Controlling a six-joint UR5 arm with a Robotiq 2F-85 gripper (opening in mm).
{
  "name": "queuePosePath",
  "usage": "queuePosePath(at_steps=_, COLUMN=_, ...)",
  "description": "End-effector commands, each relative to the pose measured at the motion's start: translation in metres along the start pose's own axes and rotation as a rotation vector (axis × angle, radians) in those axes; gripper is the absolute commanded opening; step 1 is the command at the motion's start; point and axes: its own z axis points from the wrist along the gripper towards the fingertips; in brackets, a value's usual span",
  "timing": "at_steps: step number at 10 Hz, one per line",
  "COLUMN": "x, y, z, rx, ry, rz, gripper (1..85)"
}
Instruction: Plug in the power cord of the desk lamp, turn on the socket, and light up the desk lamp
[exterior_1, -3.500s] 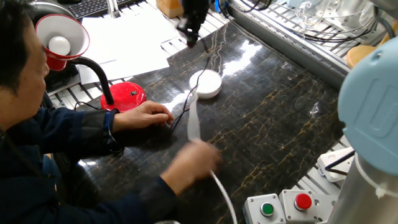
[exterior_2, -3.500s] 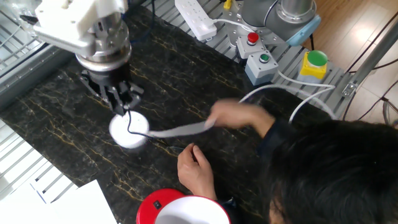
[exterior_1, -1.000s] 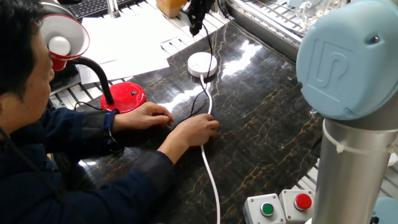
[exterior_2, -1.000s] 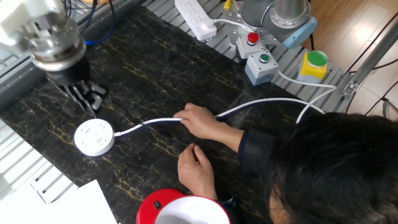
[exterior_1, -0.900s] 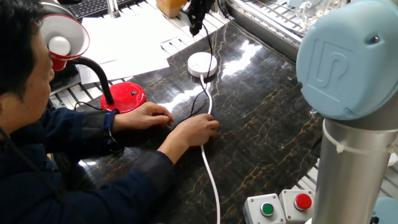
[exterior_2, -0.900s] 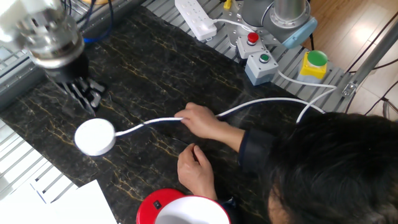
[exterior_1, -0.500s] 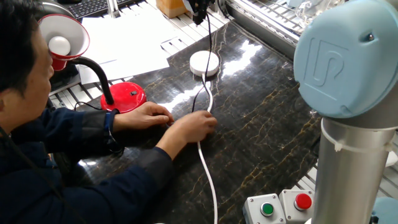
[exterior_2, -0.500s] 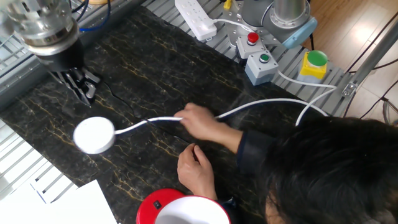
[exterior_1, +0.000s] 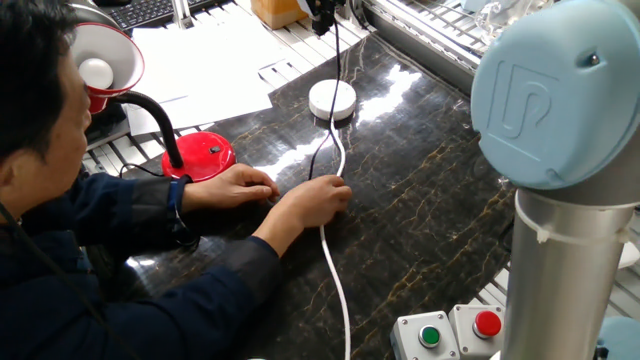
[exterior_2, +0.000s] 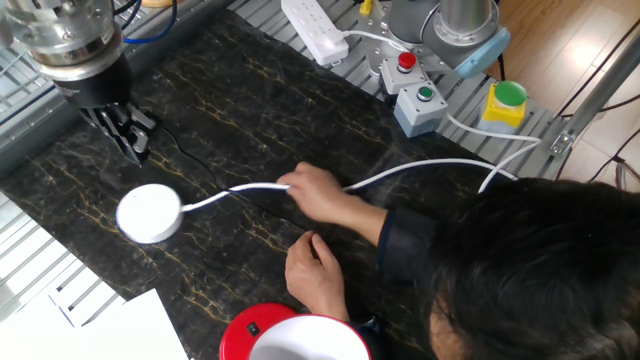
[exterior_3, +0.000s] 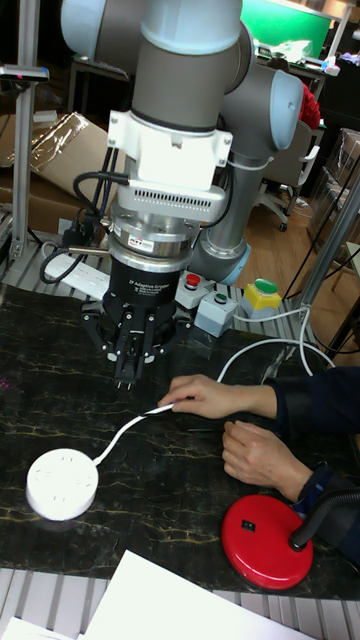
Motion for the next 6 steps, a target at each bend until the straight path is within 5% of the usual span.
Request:
queuePosePath(at_steps=1, x=-0.009, y=-0.017, z=0.024, rx=-0.018, ry=0.000, rz=-0.122, gripper=1.0)
queuePosePath(at_steps=2, x=-0.020, y=-0.031, z=0.045, rx=-0.028, ry=-0.022, rz=-0.165, gripper=1.0)
queuePosePath(at_steps=6, x=-0.050, y=-0.052, z=0.082, rx=0.009, ry=-0.086, rz=-0.153, gripper=1.0)
